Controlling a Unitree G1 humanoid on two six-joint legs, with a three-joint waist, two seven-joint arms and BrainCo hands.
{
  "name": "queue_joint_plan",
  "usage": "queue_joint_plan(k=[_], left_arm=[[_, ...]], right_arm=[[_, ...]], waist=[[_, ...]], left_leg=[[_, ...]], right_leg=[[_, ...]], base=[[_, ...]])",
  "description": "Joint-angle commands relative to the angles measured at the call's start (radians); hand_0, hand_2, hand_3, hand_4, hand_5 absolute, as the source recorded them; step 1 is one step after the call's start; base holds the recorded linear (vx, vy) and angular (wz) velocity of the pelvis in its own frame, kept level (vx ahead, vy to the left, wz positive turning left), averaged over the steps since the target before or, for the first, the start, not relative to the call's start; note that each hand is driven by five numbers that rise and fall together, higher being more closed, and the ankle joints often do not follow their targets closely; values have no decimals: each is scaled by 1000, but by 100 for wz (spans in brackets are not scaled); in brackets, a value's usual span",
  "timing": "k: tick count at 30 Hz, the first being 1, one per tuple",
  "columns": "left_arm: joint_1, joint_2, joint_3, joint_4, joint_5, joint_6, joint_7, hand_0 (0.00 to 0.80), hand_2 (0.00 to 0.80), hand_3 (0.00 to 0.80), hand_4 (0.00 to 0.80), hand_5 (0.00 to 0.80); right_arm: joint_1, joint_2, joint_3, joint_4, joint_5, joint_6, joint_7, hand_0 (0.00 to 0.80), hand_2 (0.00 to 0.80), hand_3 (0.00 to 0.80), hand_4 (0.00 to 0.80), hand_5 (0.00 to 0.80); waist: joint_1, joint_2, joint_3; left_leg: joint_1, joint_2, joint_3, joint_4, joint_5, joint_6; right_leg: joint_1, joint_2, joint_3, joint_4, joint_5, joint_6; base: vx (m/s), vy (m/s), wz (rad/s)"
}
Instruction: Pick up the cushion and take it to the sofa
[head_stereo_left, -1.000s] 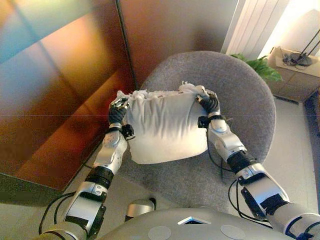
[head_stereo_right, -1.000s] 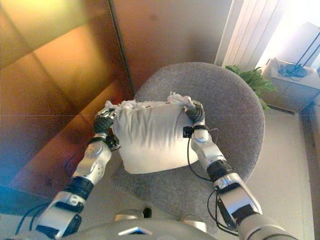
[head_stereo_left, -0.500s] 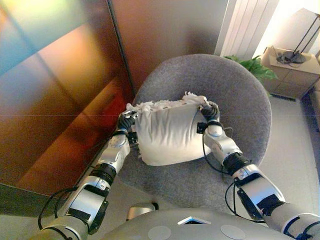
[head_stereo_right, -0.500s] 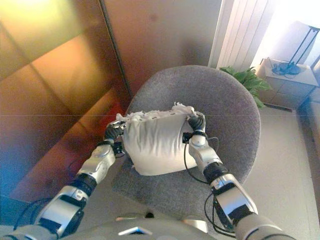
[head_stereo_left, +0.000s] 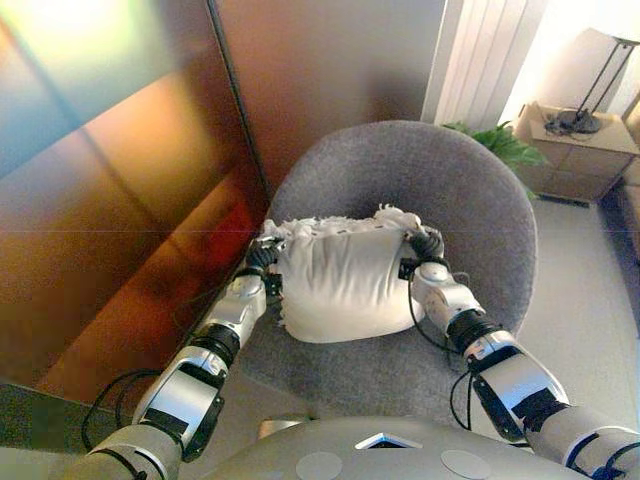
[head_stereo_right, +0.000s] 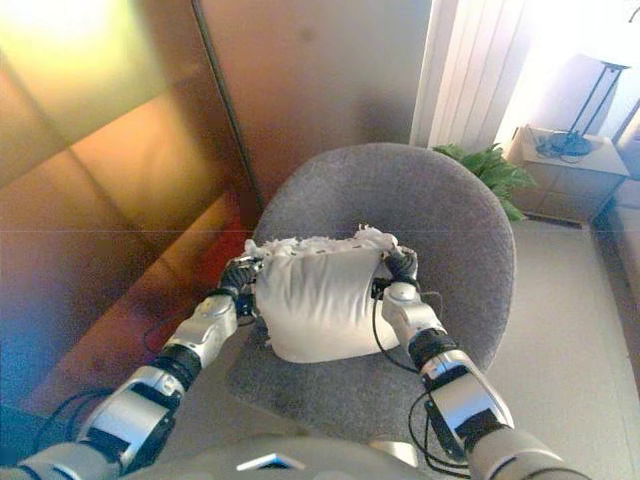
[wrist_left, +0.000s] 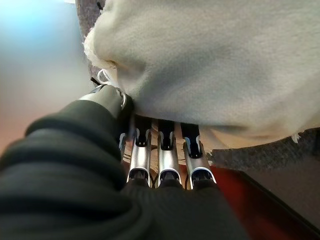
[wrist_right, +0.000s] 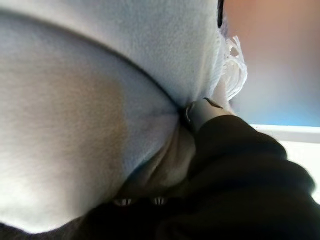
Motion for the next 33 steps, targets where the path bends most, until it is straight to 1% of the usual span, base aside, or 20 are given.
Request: queue_joint_plan(k=[1, 2, 3, 5, 7, 9, 11, 12, 13, 15, 17, 19, 21, 24, 28, 29, 30, 31, 33], left_arm=[[-123, -61, -60, 129, 22, 10, -24, 800, 800, 800, 800, 800], [-112, -61, -60, 132, 24, 17, -25, 800, 800, 800, 800, 800], [-104, -61, -58, 137, 29, 24, -27, 615, 615, 615, 615, 615], [-79, -64, -59, 153, 36, 45, -32, 0, 0, 0, 0, 0], [-62, -67, -65, 174, 35, 64, -42, 0, 0, 0, 0, 0], [-48, -70, -71, 199, 33, 72, -50, 0, 0, 0, 0, 0], [-33, -76, -79, 215, 31, 77, -40, 0, 0, 0, 0, 0], [-25, -73, -80, 224, 22, 83, -43, 0, 0, 0, 0, 0], [-18, -76, -82, 238, 15, 76, -40, 0, 0, 0, 0, 0], [-4, -76, -84, 247, 23, 78, -39, 0, 0, 0, 0, 0], [15, -74, -89, 266, 29, 70, -39, 0, 0, 0, 0, 0], [42, -67, -80, 289, 32, 48, -40, 0, 0, 0, 0, 0], [66, -58, -65, 302, 49, 32, -42, 0, 0, 0, 0, 0], [111, -27, -40, 296, 65, -1, -34, 0, 0, 0, 0, 0], [166, 23, 29, 267, 55, -30, -16, 0, 0, 0, 0, 0], [182, 46, 53, 263, 62, -42, -23, 0, 0, 0, 0, 0], [186, 53, 58, 262, 61, -43, -24, 0, 0, 0, 0, 0], [207, 81, 87, 258, 61, -56, -38, 0, 0, 0, 0, 0], [223, 99, 110, 256, 57, -67, -42, 0, 0, 0, 0, 0]], right_arm=[[-98, 51, -24, 62, 22, -25, 41, 800, 800, 800, 800, 800], [-86, 52, -28, 66, 31, -16, 38, 800, 800, 800, 800, 800], [-75, 55, -31, 71, 37, -12, 34, 800, 800, 800, 800, 800], [-38, 61, -39, 72, 36, 10, 14, 800, 800, 800, 800, 800], [-19, 65, -40, 83, 31, 24, 13, 800, 800, 800, 800, 800], [-1, 68, -47, 97, 47, 53, 3, 800, 800, 800, 800, 800], [13, 70, -54, 117, 64, 66, 26, 800, 800, 800, 800, 800], [15, 68, -59, 133, 54, 80, 46, 242, 242, 242, 242, 242], [20, 66, -59, 143, 46, 102, 56, 0, 0, 0, 0, 0], [32, 56, -62, 161, 48, 114, 83, 0, 0, 0, 0, 0], [47, 44, -72, 181, 36, 110, 108, 0, 0, 0, 0, 0], [73, 39, -81, 197, 32, 91, 114, 0, 0, 0, 0, 0], [98, 29, -92, 206, 20, 79, 148, 0, 0, 0, 0, 0], [145, -3, -105, 183, -9, 54, 179, 0, 0, 0, 0, 0], [171, -87, -152, 129, -91, 55, 225, 0, 0, 0, 0, 0], [170, -116, -167, 120, -120, 60, 248, 0, 0, 0, 0, 0], [169, -123, -171, 117, -127, 63, 252, 0, 0, 0, 0, 0], [170, -149, -187, 106, -145, 69, 259, 0, 0, 0, 0, 0], [173, -167, -203, 96, -150, 73, 261, 0, 0, 0, 0, 0]], waist=[[17, -25, -11], [16, -25, -16], [15, -25, -20], [10, -23, -30], [6, -19, -36], [2, -15, -43], [0, -11, -51], [1, -9, -54], [1, -8, -59], [5, -9, -64], [8, -10, -71], [12, -12, -84], [14, -15, -94], [19, -15, -105], [22, -3, -102], [25, 0, -100], [25, 1, -99], [29, 5, -96], [32, 8, -91]], left_leg=[[34, -9, 62, 17, -72, -14], [39, -9, 62, 17, -73, -15], [35, -9, 64, 18, -62, -15], [45, -9, 65, 19, -62, -17], [50, -9, 66, 21, -60, -18], [57, -11, 68, 24, -57, -19], [64, -11, 66, 24, -55, -20], [66, -12, 65, 25, -53, -19], [65, -12, 66, 28, -50, -20], [65, -12, 64, 31, -47, -20], [66, -12, 63, 36, -45, -20], [68, -11, 61, 40, -44, -21], [71, -9, 62, 45, -47, -21], [70, -7, 61, 57, -52, -25], [64, -13, 54, 67, -60, -25], [60, -16, 50, 70, -63, -24], [59, -17, 49, 71, -64, -24], [56, -20, 47, 76, -67, -24], [54, -23, 44, 79, -70, -24]], right_leg=[[33, -90, 8, 17, -33, 75], [37, -90, 8, 17, -32, 76], [31, -91, 8, 19, -23, 76], [40, -91, 9, 22, -23, 77], [45, -92, 12, 25, -22, 77], [52, -92, 15, 27, -21, 78], [59, -91, 19, 26, -18, 80], [60, -92, 20, 27, -17, 80], [61, -93, 21, 27, -15, 81], [64, -96, 21, 26, -11, 83], [67, -99, 19, 27, -7, 85], [72, -102, 16, 27, -6, 89], [78, -104, 12, 27, -7, 90], [81, -111, 0, 32, -13, 92], [72, -124, -14, 46, -23, 92], [68, -128, -17, 49, -26, 92], [66, -129, -18, 51, -27, 92], [63, -133, -22, 55, -31, 91], [62, -136, -25, 58, -35, 91]], base=[[188, 8, 1], [143, 8, 1], [141, 10, 2], [158, 19, 1], [164, 29, -1], [191, 30, 0], [178, 27, -2], [158, 23, -2], [154, 17, 0], [141, 1, 1], [140, -10, 2], [141, -19, 1], [129, -19, 0], [83, 2, 1], [0, 55, 1], [-28, 50, 1], [-32, 59, 0], [-30, 53, 1], [-28, 49, 2]])
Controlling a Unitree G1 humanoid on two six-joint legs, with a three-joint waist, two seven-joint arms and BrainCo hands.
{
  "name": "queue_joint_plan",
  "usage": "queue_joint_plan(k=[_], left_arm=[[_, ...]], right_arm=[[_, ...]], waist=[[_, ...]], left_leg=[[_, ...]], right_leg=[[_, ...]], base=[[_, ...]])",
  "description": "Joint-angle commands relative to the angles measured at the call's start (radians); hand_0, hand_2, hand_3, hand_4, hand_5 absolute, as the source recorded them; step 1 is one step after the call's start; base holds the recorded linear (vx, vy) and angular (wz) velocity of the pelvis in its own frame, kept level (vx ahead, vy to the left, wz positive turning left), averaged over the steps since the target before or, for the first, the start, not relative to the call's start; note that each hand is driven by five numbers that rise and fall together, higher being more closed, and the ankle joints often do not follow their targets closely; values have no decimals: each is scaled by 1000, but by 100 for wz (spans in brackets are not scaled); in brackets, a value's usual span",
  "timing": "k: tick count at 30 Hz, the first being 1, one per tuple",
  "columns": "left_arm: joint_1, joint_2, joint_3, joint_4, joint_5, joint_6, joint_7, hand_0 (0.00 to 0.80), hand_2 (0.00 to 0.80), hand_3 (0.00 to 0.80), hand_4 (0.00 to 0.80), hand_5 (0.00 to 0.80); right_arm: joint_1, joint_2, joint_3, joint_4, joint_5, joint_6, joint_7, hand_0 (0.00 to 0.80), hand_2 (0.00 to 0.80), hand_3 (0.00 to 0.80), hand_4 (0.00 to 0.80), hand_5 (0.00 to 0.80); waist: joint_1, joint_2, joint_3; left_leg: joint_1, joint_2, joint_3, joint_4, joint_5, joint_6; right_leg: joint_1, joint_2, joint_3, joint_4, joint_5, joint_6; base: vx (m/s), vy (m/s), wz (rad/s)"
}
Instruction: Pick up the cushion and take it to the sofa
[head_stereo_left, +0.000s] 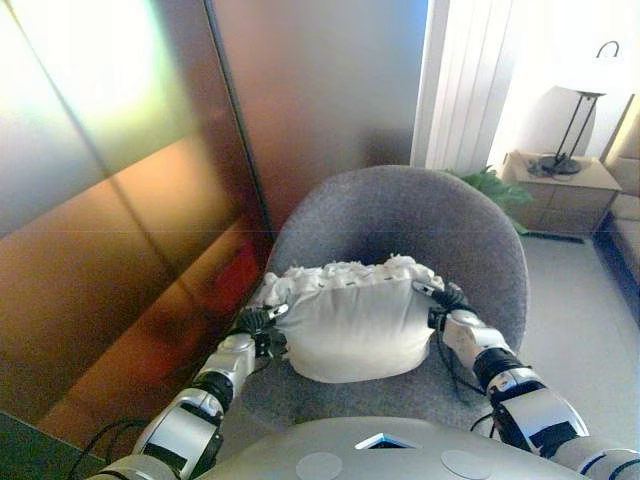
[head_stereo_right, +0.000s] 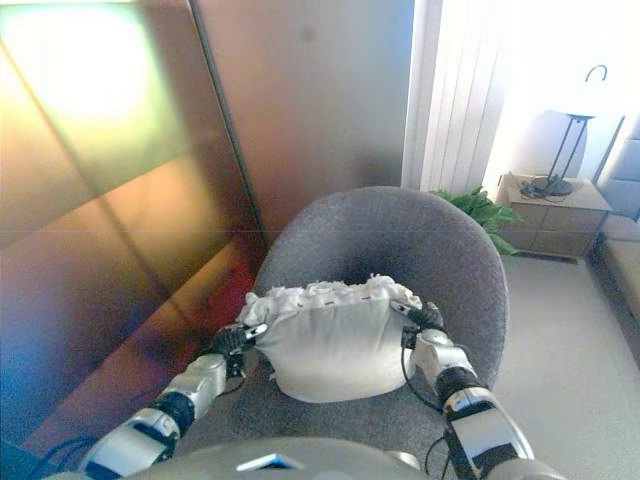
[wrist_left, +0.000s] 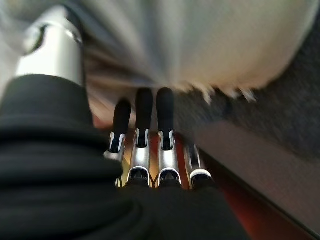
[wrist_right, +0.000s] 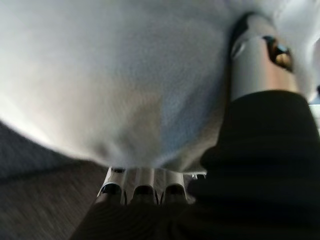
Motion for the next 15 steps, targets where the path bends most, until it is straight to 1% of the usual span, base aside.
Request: queue_joint_plan(k=[1, 2, 4, 5, 6, 8, 9, 12, 15], left_arm=[[-4, 69, 56, 50, 48, -76, 1, 0, 0, 0, 0, 0], [7, 85, 82, 46, 44, -88, -3, 0, 0, 0, 0, 0], [20, 94, 106, 38, 43, -110, 5, 0, 0, 0, 0, 0], [28, 99, 121, 22, 42, -127, 20, 0, 0, 0, 0, 0], [41, 105, 137, -9, 39, -138, 30, 0, 0, 0, 0, 0], [85, 102, 170, -81, 75, -128, 35, 0, 0, 0, 0, 0], [114, 94, 185, -110, 102, -140, 44, 0, 0, 0, 0, 0], [175, 92, 230, -155, 100, -172, 62, 0, 0, 0, 0, 0], [229, 90, 303, -188, 76, -193, 86, 0, 0, 0, 0, 0]], right_arm=[[-9, -48, -51, 5, -37, -11, 21, 0, 0, 0, 0, 0], [-15, -62, -65, -1, -42, -15, 13, 0, 0, 0, 0, 0], [-18, -78, -76, -21, -61, -30, 12, 0, 0, 0, 0, 0], [-22, -89, -83, -51, -59, -50, 2, 0, 0, 0, 0, 0], [-26, -96, -91, -108, -50, -50, -25, 0, 0, 0, 0, 0], [-15, -101, -106, -218, -61, -28, -93, 0, 0, 0, 0, 0], [-4, -109, -126, -267, -74, -13, -98, 0, 0, 0, 0, 0], [7, -139, -169, -353, -104, 14, -62, 0, 0, 0, 0, 0], [5, -170, -200, -393, -157, 0, 36, 0, 0, 0, 0, 0]], waist=[[50, -17, 2], [55, -13, 6], [57, -10, 13], [60, -6, 19], [62, -3, 30], [67, 1, 48], [72, 3, 59], [83, 7, 95], [99, 7, 123]], left_leg=[[-23, -25, 14, 82, -56, -28], [-24, -26, 11, 83, -58, -29], [-26, -27, 10, 86, -60, -31], [-29, -28, 7, 87, -62, -33], [-32, -30, 3, 88, -64, -33], [-39, -31, -4, 90, -68, -31], [-42, -32, -10, 89, -67, -30], [-50, -34, -22, 82, -63, -26], [-55, -33, -31, 78, -59, -24]], right_leg=[[-19, -128, -25, 60, -12, 80], [-19, -130, -31, 62, -15, 79], [-20, -133, -36, 65, -19, 78], [-23, -135, -40, 67, -22, 77], [-27, -136, -44, 72, -27, 74], [-35, -137, -48, 80, -32, 70], [-39, -136, -49, 82, -31, 69], [-46, -133, -53, 81, -33, 66], [-51, -132, -60, 82, -35, 63]], base=[[-23, 52, 3], [-21, 53, 6], [-52, 58, 8], [-118, 74, 10], [-142, 67, 11], [-138, 38, 10], [-139, 14, 13], [-151, 15, 8], [-125, 3, 7]])
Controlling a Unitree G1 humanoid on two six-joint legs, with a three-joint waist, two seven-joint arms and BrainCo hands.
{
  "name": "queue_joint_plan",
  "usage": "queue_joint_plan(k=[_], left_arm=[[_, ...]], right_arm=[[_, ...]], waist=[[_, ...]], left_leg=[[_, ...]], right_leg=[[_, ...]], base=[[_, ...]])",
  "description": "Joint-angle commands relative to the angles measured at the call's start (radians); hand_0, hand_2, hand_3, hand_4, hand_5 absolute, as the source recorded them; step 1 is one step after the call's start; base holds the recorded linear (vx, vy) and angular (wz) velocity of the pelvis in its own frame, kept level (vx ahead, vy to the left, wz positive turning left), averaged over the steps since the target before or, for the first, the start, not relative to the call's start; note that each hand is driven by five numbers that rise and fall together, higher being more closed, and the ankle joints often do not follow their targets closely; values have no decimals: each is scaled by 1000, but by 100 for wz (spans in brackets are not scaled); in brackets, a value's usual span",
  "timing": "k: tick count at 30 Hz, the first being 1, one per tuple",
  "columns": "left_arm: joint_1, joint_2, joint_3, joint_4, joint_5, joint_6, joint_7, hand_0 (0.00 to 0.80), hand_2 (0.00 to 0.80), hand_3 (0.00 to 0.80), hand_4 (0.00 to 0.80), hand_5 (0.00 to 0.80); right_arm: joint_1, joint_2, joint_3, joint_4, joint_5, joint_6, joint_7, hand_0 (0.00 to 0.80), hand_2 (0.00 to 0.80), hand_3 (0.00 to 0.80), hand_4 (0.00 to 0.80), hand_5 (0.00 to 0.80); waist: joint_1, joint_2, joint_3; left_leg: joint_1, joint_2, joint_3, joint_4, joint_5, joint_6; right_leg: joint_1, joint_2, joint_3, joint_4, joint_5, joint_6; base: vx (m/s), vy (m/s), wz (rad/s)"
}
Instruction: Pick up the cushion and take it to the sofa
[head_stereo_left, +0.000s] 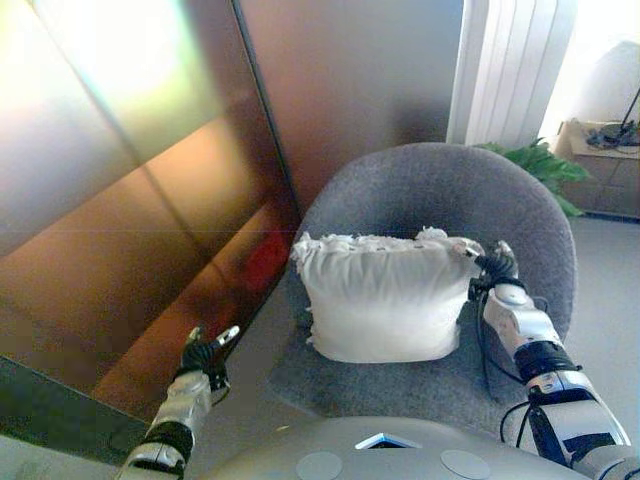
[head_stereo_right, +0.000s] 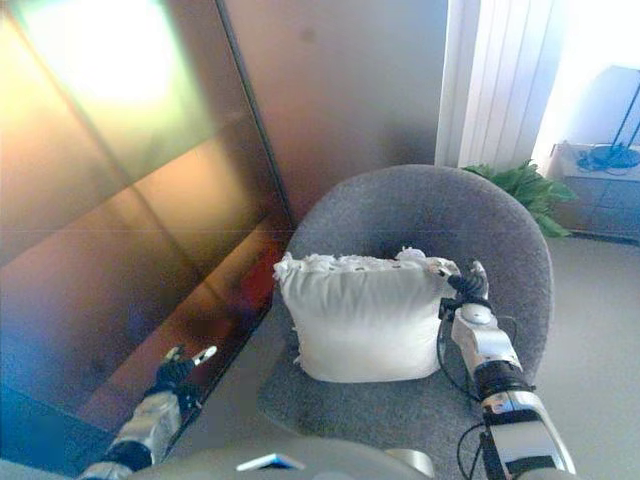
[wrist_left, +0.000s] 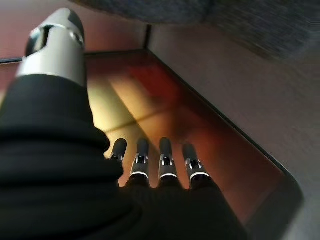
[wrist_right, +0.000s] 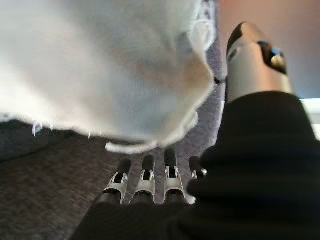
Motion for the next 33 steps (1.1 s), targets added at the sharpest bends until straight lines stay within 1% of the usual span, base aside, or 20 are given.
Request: queue_joint_plan(k=[1, 3, 5, 7, 9, 10, 12, 14, 16, 18, 21, 23, 24, 25, 27, 29, 30, 31, 32, 33], left_arm=[[-36, 51, 75, -36, 3, -83, 43, 0, 0, 0, 0, 0], [-4, 44, 110, -46, 52, -82, 42, 0, 0, 0, 0, 0], [29, 40, 127, -55, 64, -62, 35, 0, 0, 0, 0, 0], [69, 25, 152, -47, 100, -43, 14, 0, 0, 0, 0, 0], [112, 11, 168, -45, 112, -8, 5, 0, 0, 0, 0, 0], [130, 4, 182, -37, 110, 7, 7, 0, 0, 0, 0, 0], [153, -6, 215, -11, 127, 49, 5, 0, 0, 0, 0, 0], [179, -11, 235, 14, 159, 73, 5, 0, 0, 0, 0, 0], [188, -13, 236, 55, 149, 82, 21, 0, 0, 0, 0, 0], [189, -11, 245, 110, 115, 103, 46, 0, 0, 0, 0, 0], [179, -10, 242, 194, 118, 104, 65, 0, 0, 0, 0, 0], [168, -12, 229, 213, 110, 102, 77, 0, 0, 0, 0, 0], [159, -14, 212, 235, 94, 100, 82, 0, 0, 0, 0, 0], [157, -14, 209, 238, 89, 102, 82, 0, 0, 0, 0, 0], [135, -21, 181, 264, 68, 113, 76, 0, 0, 0, 0, 0], [104, -31, 152, 308, 60, 124, 58, 0, 0, 0, 0, 0], [79, -44, 126, 340, 50, 154, 34, 0, 0, 0, 0, 0], [69, -48, 117, 350, 47, 170, 24, 0, 0, 0, 0, 0], [49, -56, 101, 373, 55, 195, 8, 0, 0, 0, 0, 0], [36, -63, 92, 392, 57, 218, -9, 0, 0, 0, 0, 0]], right_arm=[[-47, -37, -53, -52, -95, -46, 85, 0, 0, 0, 0, 0], [-24, -43, -72, -95, -114, -77, 105, 0, 0, 0, 0, 0], [16, -35, -90, -170, -129, -104, 128, 0, 0, 0, 0, 0], [76, -17, -107, -258, -181, -142, 173, 0, 0, 0, 0, 0], [149, 7, -129, -340, -199, -171, 190, 0, 0, 0, 0, 0], [184, 21, -145, -357, -215, -202, 223, 0, 0, 0, 0, 0], [231, 38, -166, -372, -221, -240, 266, 0, 0, 0, 0, 0], [287, 54, -176, -383, -217, -272, 310, 0, 0, 0, 0, 0], [322, 63, -168, -369, -215, -287, 341, 0, 0, 0, 0, 0], [365, 73, -137, -351, -200, -280, 384, 0, 0, 0, 0, 0], [422, 84, -71, -260, -233, -276, 362, 0, 0, 0, 0, 0], [441, 92, -46, -204, -199, -256, 354, 0, 0, 0, 0, 0], [454, 102, -14, -148, -223, -265, 359, 0, 0, 0, 0, 0], [457, 103, -6, -137, -224, -263, 359, 0, 0, 0, 0, 0], [467, 133, 37, -44, -201, -227, 347, 0, 0, 0, 0, 0], [449, 172, 65, 122, -210, -252, 323, 0, 0, 0, 0, 0], [428, 200, 90, 259, -227, -252, 324, 0, 0, 0, 0, 0], [418, 211, 97, 304, -231, -253, 319, 0, 0, 0, 0, 0], [399, 232, 106, 412, -225, -244, 301, 0, 0, 0, 0, 0], [386, 247, 109, 488, -220, -251, 290, 0, 0, 0, 0, 0]], waist=[[71, -76, 59], [78, -84, 68], [79, -93, 74], [72, -102, 80], [64, -111, 86], [58, -117, 88], [49, -129, 90], [40, -142, 92], [32, -154, 94], [19, -167, 96], [-1, -189, 97], [-8, -198, 98], [-13, -205, 99], [-14, -206, 99], [-19, -211, 101], [-19, -213, 103], [-18, -212, 105], [-17, -212, 105], [-15, -210, 107], [-14, -208, 108]], left_leg=[[-19, -12, -14, 78, -68, -36], [-19, -7, -14, 76, -67, -36], [-20, -3, -11, 76, -67, -37], [-22, 0, -6, 74, -68, -36], [-26, 3, 0, 73, -68, -33], [-26, 4, 6, 71, -70, -30], [-27, 7, 15, 70, -72, -27], [-30, 10, 25, 69, -76, -23], [-32, 11, 32, 68, -79, -20], [-34, 12, 42, 65, -81, -18], [-40, 16, 57, 64, -85, -14], [-43, 17, 62, 64, -89, -13], [-46, 18, 67, 62, -90, -12], [-47, 18, 68, 62, -90, -12], [-51, 18, 71, 60, -89, -9], [-51, 19, 75, 58, -90, -7], [-44, 20, 75, 54, -99, -5], [-45, 21, 77, 55, -100, -5], [-45, 22, 79, 54, -100, -5], [-45, 22, 81, 54, -101, -4]], right_leg=[[-31, -108, -23, 86, -30, 41], [-30, -106, -27, 87, -30, 42], [-29, -101, -31, 86, -31, 42], [-31, -97, -29, 84, -32, 44], [-35, -90, -24, 82, -31, 46], [-37, -87, -19, 81, -31, 48], [-41, -82, -11, 80, -31, 52], [-48, -77, -1, 81, -31, 55], [-53, -74, 9, 80, -31, 56], [-61, -70, 22, 82, -31, 57], [-74, -63, 42, 87, -31, 57], [-80, -59, 50, 87, -32, 55], [-85, -56, 54, 87, -32, 54], [-86, -56, 55, 87, -32, 53], [-92, -52, 64, 88, -32, 50], [-93, -48, 69, 87, -33, 47], [-86, -46, 70, 83, -40, 45], [-87, -46, 70, 83, -40, 44], [-87, -44, 70, 82, -41, 42], [-87, -43, 71, 82, -40, 41]], base=[[-86, -30, 7], [-73, -62, 6], [-83, -73, 11], [-112, -66, 6], [-135, -85, 0], [-131, -100, -1], [-129, -109, 0], [-136, -122, 0], [-131, -100, -4], [-136, -94, -6], [-137, -97, -13], [-133, -79, -7], [-119, -61, -3], [-129, -56, -9], [-112, -36, -17], [-93, -19, -13], [-76, -7, -9], [-83, 1, -6], [-80, 6, -3], [-107, 17, -4]])
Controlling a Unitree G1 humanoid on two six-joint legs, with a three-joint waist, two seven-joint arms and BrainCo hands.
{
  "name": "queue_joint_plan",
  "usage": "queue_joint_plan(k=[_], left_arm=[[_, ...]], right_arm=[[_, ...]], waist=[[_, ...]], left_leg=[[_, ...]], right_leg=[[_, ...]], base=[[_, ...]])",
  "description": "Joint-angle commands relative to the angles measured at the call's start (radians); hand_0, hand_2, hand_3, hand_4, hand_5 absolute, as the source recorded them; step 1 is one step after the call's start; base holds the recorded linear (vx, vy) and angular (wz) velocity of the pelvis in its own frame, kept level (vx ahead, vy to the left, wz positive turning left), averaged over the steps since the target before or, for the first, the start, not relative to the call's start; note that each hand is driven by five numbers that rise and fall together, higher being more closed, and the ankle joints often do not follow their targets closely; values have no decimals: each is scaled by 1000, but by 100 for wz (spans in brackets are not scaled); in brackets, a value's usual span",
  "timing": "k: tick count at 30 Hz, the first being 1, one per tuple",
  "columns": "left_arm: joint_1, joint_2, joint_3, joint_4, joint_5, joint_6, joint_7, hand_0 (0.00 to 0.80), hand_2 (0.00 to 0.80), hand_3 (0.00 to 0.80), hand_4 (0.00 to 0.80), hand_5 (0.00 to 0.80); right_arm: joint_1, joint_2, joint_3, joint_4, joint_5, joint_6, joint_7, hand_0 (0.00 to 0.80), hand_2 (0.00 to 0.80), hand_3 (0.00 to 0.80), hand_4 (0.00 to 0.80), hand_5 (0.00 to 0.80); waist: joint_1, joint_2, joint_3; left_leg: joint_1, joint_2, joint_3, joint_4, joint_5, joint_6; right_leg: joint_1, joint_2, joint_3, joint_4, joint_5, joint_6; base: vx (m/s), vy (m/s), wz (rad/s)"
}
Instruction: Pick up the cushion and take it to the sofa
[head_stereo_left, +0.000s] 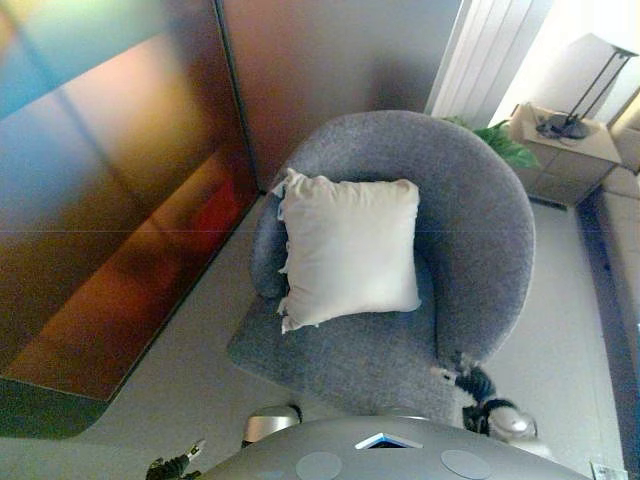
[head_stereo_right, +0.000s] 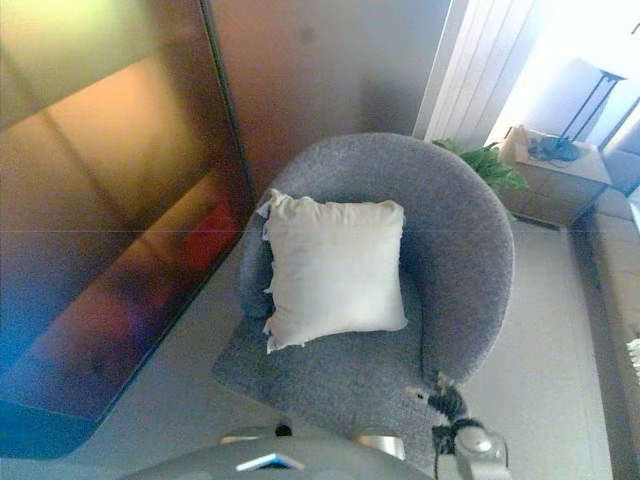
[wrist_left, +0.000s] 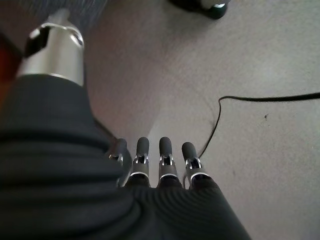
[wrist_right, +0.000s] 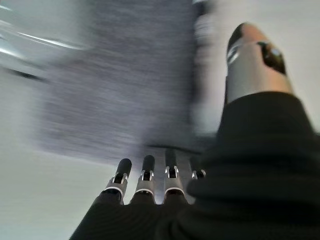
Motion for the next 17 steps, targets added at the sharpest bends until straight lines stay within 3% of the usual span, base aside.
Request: queue_joint_plan(k=[1, 5, 9, 17], left_arm=[[-78, -22, -25, 86, -9, 101, -79, 0, 0, 0, 0, 0], [-126, -43, -60, 135, 1, 192, -137, 0, 0, 0, 0, 0], [-161, -55, -87, 146, -31, 236, -152, 0, 0, 0, 0, 0], [-186, -61, -121, 140, -73, 235, -122, 0, 0, 0, 0, 0]], right_arm=[[-101, 25, 32, 149, -7, 10, -37, 0, 0, 0, 0, 0], [-138, 46, -10, 269, 94, 75, -66, 0, 0, 0, 0, 0], [-158, 42, -11, 292, 69, 116, -70, 0, 0, 0, 0, 0], [-178, 49, 12, 309, 96, 116, -70, 0, 0, 0, 0, 0]], waist=[[-8, 4, 26], [-14, 12, 23], [-25, 14, 13], [-22, 9, 15]], left_leg=[[9, 19, 36, 50, -95, -7], [11, 23, 50, 38, -95, -7], [5, 24, 58, 28, -95, -8], [-8, 23, 55, 26, -96, -3]], right_leg=[[6, -40, 29, 30, -29, 37], [0, -34, 38, 26, -27, 37], [-13, -28, 53, 25, -29, 39], [-30, -23, 63, 29, -31, 42]], base=[[-88, 19, -9], [-86, 10, -15], [-74, 3, -8], [-56, -17, -6]])
